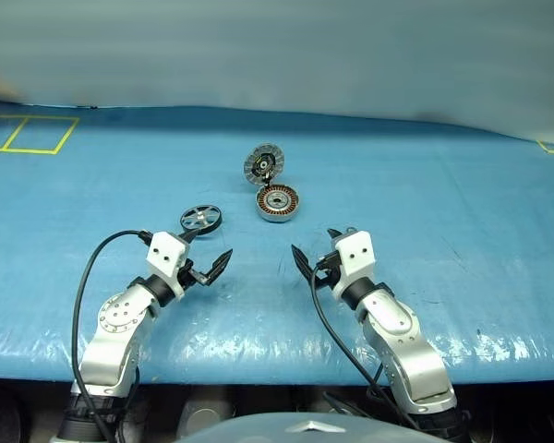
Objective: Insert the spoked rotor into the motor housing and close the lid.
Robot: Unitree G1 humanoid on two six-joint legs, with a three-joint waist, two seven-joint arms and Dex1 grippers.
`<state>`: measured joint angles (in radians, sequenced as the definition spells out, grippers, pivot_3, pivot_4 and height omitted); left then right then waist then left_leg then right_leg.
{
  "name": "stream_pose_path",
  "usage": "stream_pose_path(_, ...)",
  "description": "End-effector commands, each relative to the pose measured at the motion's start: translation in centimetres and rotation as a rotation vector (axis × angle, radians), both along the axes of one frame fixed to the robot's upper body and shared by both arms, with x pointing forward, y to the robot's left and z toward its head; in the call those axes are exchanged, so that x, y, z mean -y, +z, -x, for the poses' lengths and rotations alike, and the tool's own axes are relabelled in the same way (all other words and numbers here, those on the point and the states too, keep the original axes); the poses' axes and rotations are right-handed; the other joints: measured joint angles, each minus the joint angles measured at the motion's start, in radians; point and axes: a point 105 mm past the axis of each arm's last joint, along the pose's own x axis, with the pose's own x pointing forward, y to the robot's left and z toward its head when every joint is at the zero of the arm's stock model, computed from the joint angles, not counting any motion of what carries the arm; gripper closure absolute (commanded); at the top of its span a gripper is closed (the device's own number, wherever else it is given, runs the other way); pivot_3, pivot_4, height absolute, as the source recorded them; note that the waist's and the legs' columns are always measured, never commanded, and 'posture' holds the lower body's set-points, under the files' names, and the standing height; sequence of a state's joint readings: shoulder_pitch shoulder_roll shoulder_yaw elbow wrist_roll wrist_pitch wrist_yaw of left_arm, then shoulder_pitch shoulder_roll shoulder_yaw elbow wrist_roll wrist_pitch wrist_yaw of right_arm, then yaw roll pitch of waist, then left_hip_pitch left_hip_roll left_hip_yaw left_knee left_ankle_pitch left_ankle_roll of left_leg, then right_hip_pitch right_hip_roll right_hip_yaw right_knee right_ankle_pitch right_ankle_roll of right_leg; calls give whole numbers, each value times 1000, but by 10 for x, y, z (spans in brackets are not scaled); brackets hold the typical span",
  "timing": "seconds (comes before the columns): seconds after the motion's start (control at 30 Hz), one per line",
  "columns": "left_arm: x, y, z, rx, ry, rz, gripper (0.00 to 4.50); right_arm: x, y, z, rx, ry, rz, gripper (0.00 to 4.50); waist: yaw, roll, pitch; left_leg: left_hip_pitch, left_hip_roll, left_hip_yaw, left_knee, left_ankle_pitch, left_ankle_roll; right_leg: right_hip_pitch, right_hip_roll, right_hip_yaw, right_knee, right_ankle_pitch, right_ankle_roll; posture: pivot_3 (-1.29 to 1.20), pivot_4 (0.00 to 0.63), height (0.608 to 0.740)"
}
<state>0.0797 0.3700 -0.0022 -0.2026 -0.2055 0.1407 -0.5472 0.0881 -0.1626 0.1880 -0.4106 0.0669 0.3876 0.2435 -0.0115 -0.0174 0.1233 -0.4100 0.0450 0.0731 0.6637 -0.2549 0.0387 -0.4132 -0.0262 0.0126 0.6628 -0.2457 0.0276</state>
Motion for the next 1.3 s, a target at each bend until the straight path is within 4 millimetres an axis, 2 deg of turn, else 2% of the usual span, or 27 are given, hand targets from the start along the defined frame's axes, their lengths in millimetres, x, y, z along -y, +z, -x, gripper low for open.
stream_pose_path(0.03,1,7,1,40,-13,-9,3,-4,14,-2,50,19,-6,12,0,0,0,0,0,0,0,0,0,0,0,0,0,0,0,0,150,740)
stream_pose_path(1.07,0,10,0,75,21,14,3,-8,12,-8,18,46,27,12,0,0,0,0,0,0,0,0,0,0,0,0,0,0,0,0,150,740)
stream_pose_path(1.2,1,10,1,78,19,10,3,-17,16,-19,6,97,164,12,-1,0,0,0,0,0,0,0,0,0,0,0,0,0,0,0,150,740)
stream_pose_path(1.3,3,9,1,89,11,5,3,-31,22,-30,1,216,302,12,-4,1,0,0,0,1,1,0,0,0,0,0,0,0,0,0,150,740)
